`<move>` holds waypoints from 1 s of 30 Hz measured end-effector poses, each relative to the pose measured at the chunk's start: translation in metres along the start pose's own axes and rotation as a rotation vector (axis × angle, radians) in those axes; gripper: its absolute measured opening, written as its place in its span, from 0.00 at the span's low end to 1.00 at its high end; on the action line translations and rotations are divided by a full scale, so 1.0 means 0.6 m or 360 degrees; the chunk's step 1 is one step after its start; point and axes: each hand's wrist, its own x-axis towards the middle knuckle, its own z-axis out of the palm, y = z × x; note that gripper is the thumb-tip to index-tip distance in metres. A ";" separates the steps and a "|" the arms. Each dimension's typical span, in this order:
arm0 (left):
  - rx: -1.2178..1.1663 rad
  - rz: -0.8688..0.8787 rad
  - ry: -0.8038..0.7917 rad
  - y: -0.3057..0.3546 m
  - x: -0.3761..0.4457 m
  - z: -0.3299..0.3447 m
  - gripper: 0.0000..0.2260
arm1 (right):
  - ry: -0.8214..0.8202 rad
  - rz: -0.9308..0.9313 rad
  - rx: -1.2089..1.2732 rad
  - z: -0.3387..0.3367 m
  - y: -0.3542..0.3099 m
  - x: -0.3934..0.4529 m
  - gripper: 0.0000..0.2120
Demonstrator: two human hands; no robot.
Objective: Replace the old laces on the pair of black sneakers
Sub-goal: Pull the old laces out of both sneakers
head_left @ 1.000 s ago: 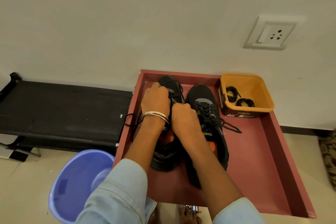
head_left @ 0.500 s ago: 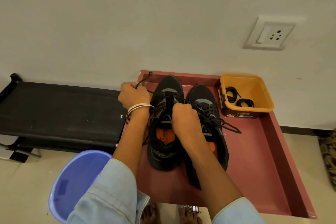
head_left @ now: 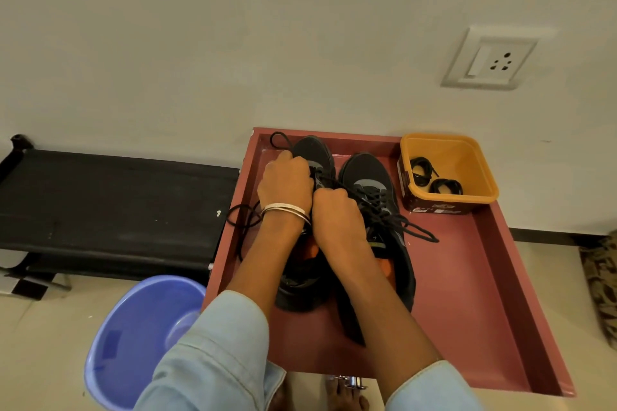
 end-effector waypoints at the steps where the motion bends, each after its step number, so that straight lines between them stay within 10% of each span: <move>1: 0.0029 0.0015 0.0022 0.002 0.000 0.001 0.11 | -0.0002 0.0004 0.0002 -0.001 0.000 -0.001 0.10; 5: -0.0190 -0.0087 0.0119 -0.013 0.008 -0.011 0.11 | -0.0027 0.0019 0.0004 -0.003 -0.001 -0.002 0.09; 13: -0.2144 -0.1240 0.0195 -0.028 0.009 -0.033 0.09 | -0.0021 0.0049 -0.0041 -0.002 -0.003 0.001 0.08; 18: -0.1157 -0.0686 0.0231 -0.040 0.010 -0.021 0.11 | -0.0034 0.0032 -0.0032 -0.002 -0.002 0.001 0.08; 30: -0.0530 -0.0045 -0.0115 -0.034 0.012 0.010 0.16 | -0.0023 0.0014 -0.0005 0.000 0.001 0.000 0.11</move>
